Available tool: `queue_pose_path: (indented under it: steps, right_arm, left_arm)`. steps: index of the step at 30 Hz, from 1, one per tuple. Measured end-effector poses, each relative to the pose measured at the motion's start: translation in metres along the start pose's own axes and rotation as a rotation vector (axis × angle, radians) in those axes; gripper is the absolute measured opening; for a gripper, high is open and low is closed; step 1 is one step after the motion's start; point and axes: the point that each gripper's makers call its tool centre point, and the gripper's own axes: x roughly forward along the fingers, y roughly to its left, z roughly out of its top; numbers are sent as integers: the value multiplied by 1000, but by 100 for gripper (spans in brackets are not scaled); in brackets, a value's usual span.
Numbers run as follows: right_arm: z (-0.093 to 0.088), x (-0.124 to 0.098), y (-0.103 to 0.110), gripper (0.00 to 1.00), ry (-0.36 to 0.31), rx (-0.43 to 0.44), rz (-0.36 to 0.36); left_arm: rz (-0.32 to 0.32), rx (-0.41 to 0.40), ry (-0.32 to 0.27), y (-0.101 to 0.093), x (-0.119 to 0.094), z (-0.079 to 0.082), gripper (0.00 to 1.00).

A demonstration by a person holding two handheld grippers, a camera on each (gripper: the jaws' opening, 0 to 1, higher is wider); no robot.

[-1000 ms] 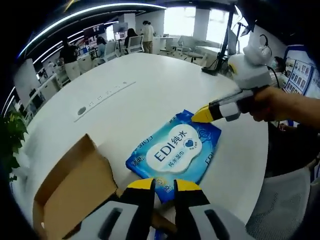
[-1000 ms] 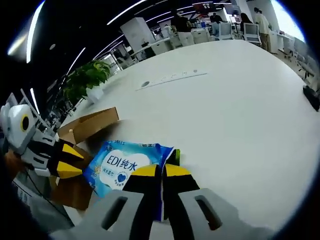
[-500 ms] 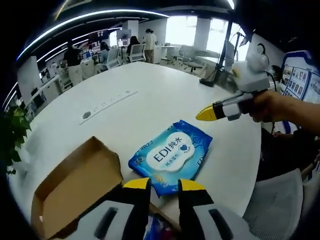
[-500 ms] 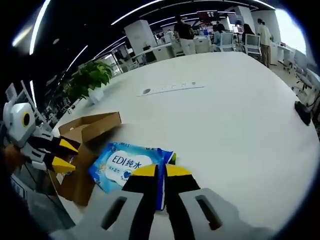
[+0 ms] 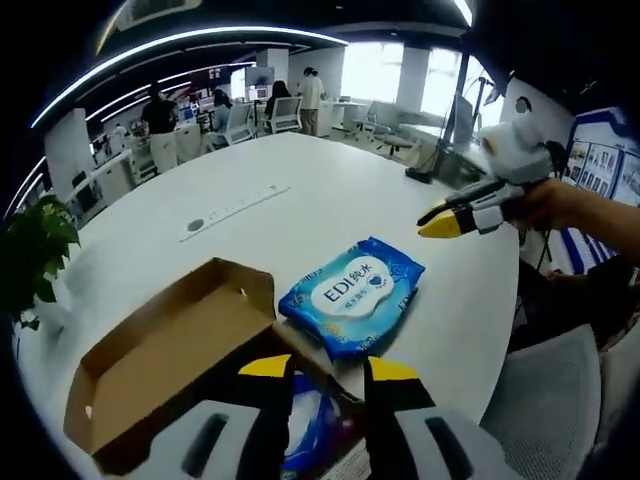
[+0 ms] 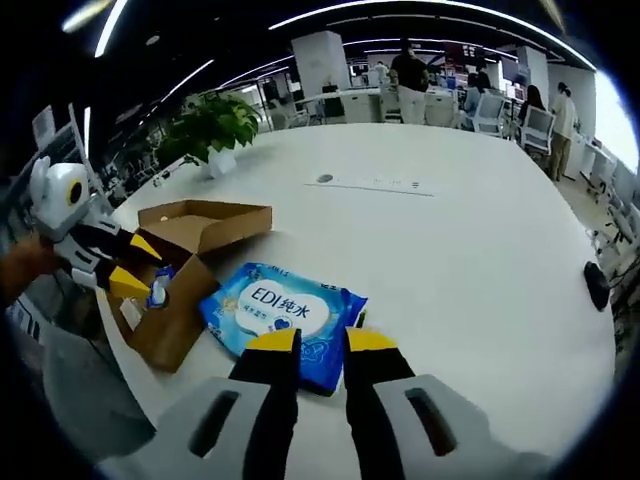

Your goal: Operate the shoe box by opening the lid, removing the specified soft item, and placing it in the target area until the item is outside and the box remains undamaged.

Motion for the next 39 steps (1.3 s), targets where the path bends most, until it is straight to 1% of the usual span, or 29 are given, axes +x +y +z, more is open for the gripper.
queue_pose_path:
  steps: [1,4,6,8,10,15,17,18,23,31,35,36,39]
  right_arm:
    - [1,-1,2,17,2,-17,2]
    - [3,-5,10,19,7,-79,8]
    - [4,-6,18,20,16,-110,26]
    - [6,-7,26,23,25,-166,46]
    - [8,-8,34,25,27,-195,53]
    - [18,-8,51,25,19,-249,83]
    - [20,-7,57,26,19,-264,92]
    - [23,-6,62,26,18,-274,107]
    - [32,-1,86,27,-2,-302,164]
    - [33,14,121,28,29,-419,244]
    - [33,22,135,28,43,-452,273]
    - [33,26,140,28,48,-465,285]
    - [33,32,148,27,57,-493,297]
  left_arm:
    - [-7,14,10,0,-2,-4,29]
    - [-10,17,20,3,-6,-11,29]
    - [-16,13,22,5,-9,-16,29]
    - [-17,25,22,7,-12,-20,29]
    - [-21,37,27,10,-15,-25,30]
    - [-30,36,41,18,-20,-37,30]
    - [-52,32,56,19,-22,-43,29]
    - [-63,37,66,20,-24,-48,29]
    - [-69,57,85,29,-28,-61,29]
    - [-84,87,109,41,-30,-73,28]
    - [-122,83,115,41,-30,-73,26]
    - [-136,87,120,40,-30,-74,26]
    - [-171,114,140,37,-28,-75,24]
